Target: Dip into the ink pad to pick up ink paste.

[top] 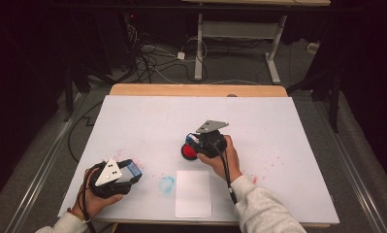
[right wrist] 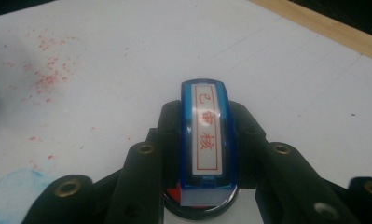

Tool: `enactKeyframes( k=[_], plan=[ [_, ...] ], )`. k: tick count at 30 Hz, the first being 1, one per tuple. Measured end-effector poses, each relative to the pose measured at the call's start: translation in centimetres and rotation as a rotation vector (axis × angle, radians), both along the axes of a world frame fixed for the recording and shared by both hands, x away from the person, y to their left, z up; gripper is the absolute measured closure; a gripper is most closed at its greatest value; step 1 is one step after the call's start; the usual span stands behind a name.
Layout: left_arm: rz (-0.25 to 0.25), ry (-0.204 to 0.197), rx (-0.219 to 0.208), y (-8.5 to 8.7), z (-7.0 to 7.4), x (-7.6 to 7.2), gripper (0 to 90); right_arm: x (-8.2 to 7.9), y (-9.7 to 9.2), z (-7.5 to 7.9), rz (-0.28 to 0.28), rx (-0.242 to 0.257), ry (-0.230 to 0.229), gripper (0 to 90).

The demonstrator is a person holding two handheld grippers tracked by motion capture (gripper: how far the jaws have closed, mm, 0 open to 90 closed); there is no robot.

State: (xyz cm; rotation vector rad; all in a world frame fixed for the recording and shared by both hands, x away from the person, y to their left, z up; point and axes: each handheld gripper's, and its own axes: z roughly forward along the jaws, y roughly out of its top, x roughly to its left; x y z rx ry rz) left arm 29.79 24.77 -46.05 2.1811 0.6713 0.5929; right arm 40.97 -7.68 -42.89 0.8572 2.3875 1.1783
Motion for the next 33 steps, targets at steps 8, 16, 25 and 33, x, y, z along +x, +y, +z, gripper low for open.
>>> enactKeyframes(
  k=[8,16,25,33],
  plan=[
    [-0.009,0.0,0.002,-0.1,0.0,-0.1,39.1,0.8,0.9,-1.5,0.003,-0.045,0.042,70.0],
    [-0.01,-0.007,0.01,0.0,0.0,0.0,39.1,1.0,1.1,-2.1,-0.001,-0.056,0.068,70.0],
    [-0.012,0.008,0.012,-0.2,-0.1,-0.1,39.1,1.2,1.0,-2.3,0.007,-0.048,0.071,70.2],
    [-0.018,0.01,0.015,-0.3,-0.1,-0.1,39.1,1.3,0.8,-2.4,0.012,-0.031,0.078,70.4]
  ],
)
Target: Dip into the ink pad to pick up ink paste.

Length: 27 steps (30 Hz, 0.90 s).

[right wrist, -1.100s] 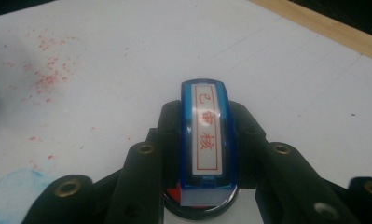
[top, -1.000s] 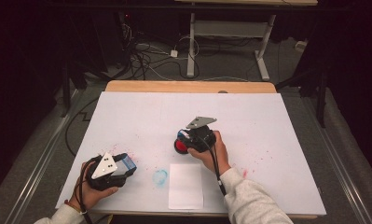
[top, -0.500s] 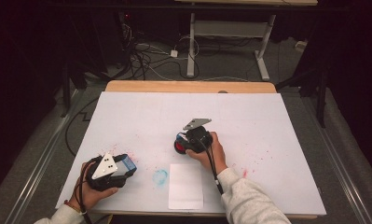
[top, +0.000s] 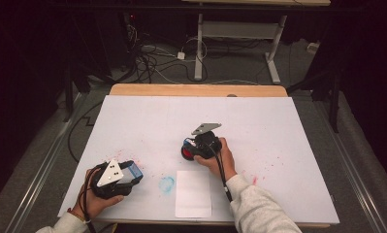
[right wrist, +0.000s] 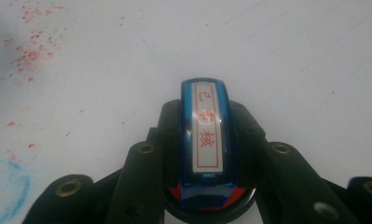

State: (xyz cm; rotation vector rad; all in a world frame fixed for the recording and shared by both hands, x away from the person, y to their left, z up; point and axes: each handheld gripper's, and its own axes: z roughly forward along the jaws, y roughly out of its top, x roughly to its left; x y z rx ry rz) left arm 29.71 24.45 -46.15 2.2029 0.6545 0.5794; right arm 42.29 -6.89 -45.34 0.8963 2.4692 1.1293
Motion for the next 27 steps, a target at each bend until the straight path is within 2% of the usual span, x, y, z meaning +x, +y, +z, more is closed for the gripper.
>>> enactKeyframes(
  k=[7,11,14,17,21,25,27],
  plan=[
    [-0.004,-0.001,0.001,-0.1,0.0,0.0,39.1,0.0,-0.2,-0.1,-0.002,0.014,0.004,70.4],
    [-0.003,-0.002,0.0,-0.1,0.0,0.0,39.1,-0.3,0.0,-0.2,-0.011,0.01,-0.014,70.3],
    [-0.002,-0.001,0.001,0.0,0.0,0.0,39.1,-0.2,-0.2,-0.3,-0.013,0.023,-0.005,70.4],
    [-0.002,0.001,0.002,-0.1,0.0,0.0,39.1,-0.3,0.0,-0.2,-0.014,0.007,-0.013,70.4],
    [-0.004,0.0,0.002,-0.1,0.0,-0.1,39.1,-0.2,-0.1,-0.2,-0.013,0.018,-0.006,70.3],
    [-0.007,0.0,0.004,-0.1,0.0,0.0,39.1,-0.3,0.2,0.1,-0.003,-0.013,-0.02,70.2],
    [-0.006,0.0,0.004,-0.1,0.0,0.0,39.1,-0.3,0.1,0.8,-0.001,0.008,-0.026,70.2]
  ],
)
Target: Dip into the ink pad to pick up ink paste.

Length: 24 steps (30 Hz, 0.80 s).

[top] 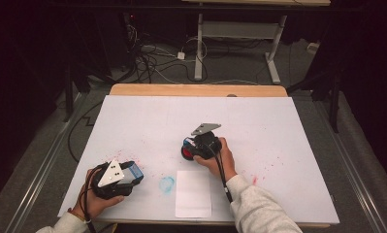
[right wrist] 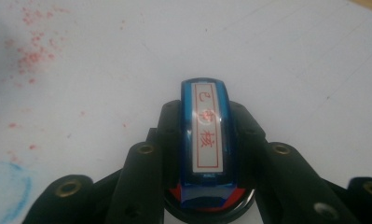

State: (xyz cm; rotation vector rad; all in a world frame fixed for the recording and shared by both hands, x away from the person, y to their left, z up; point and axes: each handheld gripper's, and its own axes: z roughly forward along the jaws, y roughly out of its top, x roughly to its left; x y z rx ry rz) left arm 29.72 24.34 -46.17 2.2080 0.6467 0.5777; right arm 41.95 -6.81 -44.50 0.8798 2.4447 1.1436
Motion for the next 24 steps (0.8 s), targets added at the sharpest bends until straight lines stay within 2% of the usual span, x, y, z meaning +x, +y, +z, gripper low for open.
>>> enactKeyframes(
  k=[5,13,19,24],
  plan=[
    [-0.002,-0.003,0.001,0.0,0.0,0.0,39.1,-0.3,0.0,2.7,0.007,0.016,-0.052,70.2],
    [0.007,-0.003,0.003,0.0,0.1,-0.1,39.1,-1.1,-0.3,5.5,0.017,0.012,-0.098,70.1],
    [0.007,0.001,0.009,-0.1,0.0,0.0,39.1,-1.3,-0.6,6.7,0.013,0.027,-0.106,70.1],
    [0.009,-0.011,0.012,-0.1,0.0,0.1,39.1,-1.3,-0.9,6.8,0.009,0.023,-0.1,70.1]
  ],
)
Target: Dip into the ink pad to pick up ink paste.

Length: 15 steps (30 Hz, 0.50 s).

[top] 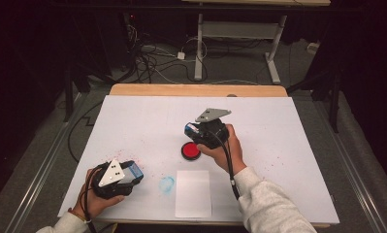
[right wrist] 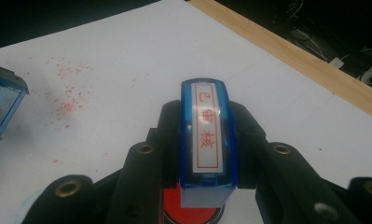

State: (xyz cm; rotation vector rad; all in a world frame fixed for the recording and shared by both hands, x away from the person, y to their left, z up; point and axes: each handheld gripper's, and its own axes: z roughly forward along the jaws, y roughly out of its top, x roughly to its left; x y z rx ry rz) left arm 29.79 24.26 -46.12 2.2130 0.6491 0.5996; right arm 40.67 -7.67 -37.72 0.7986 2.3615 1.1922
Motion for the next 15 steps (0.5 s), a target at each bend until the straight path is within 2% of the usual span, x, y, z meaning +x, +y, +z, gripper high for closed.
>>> enactKeyframes(
  k=[2,6,13,15],
  plan=[
    [0.001,0.009,-0.003,-0.1,0.0,0.0,39.1,0.2,0.0,-0.3,-0.001,0.002,0.008,70.1],
    [-0.001,0.011,-0.003,0.0,-0.1,0.0,39.1,0.4,0.4,-1.5,-0.001,-0.024,0.027,70.1],
    [-0.005,0.004,0.005,0.0,-0.1,0.0,39.1,1.1,1.0,-4.8,-0.005,-0.066,0.082,70.0],
    [-0.002,0.015,0.004,0.0,-0.1,0.0,39.1,1.3,1.1,-5.3,-0.007,-0.072,0.092,70.1]
  ],
)
